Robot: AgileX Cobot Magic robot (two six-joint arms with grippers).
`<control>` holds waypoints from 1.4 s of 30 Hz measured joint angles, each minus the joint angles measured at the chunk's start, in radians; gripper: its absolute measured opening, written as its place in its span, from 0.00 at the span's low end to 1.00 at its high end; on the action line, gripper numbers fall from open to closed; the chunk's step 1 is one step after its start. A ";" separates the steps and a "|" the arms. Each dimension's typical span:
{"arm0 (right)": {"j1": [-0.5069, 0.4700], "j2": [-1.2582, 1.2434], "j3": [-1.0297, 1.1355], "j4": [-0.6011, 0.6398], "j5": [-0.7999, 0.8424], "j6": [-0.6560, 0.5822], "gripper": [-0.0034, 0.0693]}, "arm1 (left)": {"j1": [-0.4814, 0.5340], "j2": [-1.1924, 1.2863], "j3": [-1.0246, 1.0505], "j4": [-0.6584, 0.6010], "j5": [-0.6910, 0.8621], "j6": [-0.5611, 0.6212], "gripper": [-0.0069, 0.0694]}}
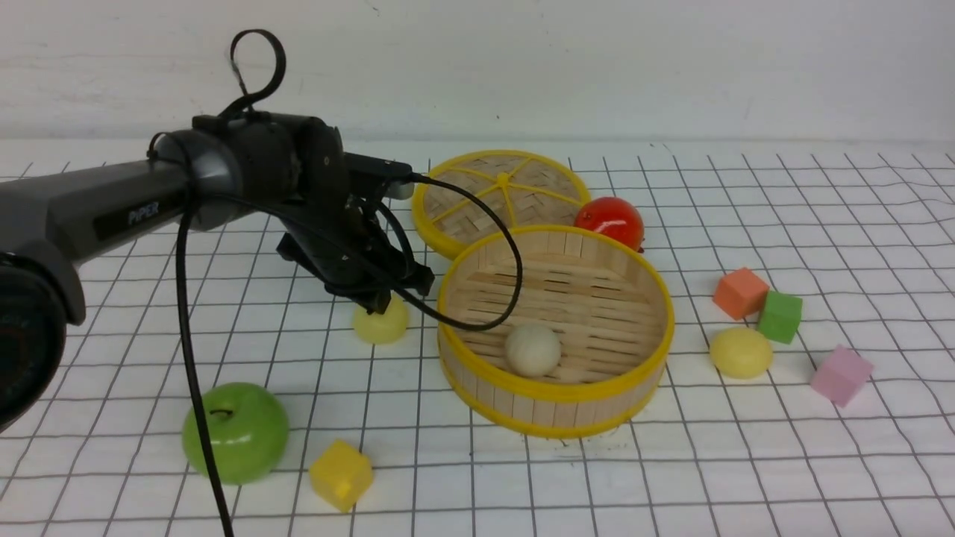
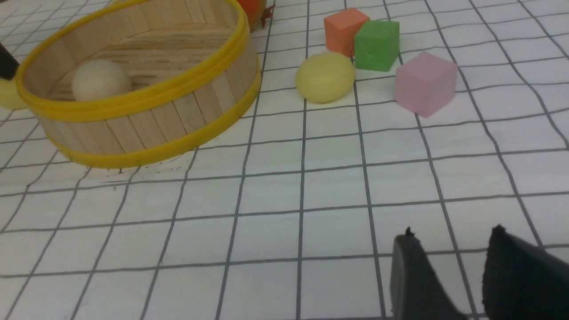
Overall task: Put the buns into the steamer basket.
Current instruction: Use the left arm to grab a steamed stuffed bun
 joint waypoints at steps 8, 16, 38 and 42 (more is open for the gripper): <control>0.000 0.000 0.000 0.000 0.000 0.000 0.38 | -0.068 -0.197 -0.010 -0.004 0.017 -0.001 0.07; 0.000 0.000 0.000 0.000 0.000 0.000 0.38 | -0.148 -0.229 -0.020 0.063 0.015 -0.050 0.07; 0.000 0.000 0.000 0.000 0.000 0.000 0.38 | -0.046 -0.027 -0.020 0.140 0.027 -0.155 0.49; 0.000 0.000 0.000 0.000 0.000 0.000 0.38 | -0.046 -0.006 -0.020 0.140 0.013 -0.155 0.49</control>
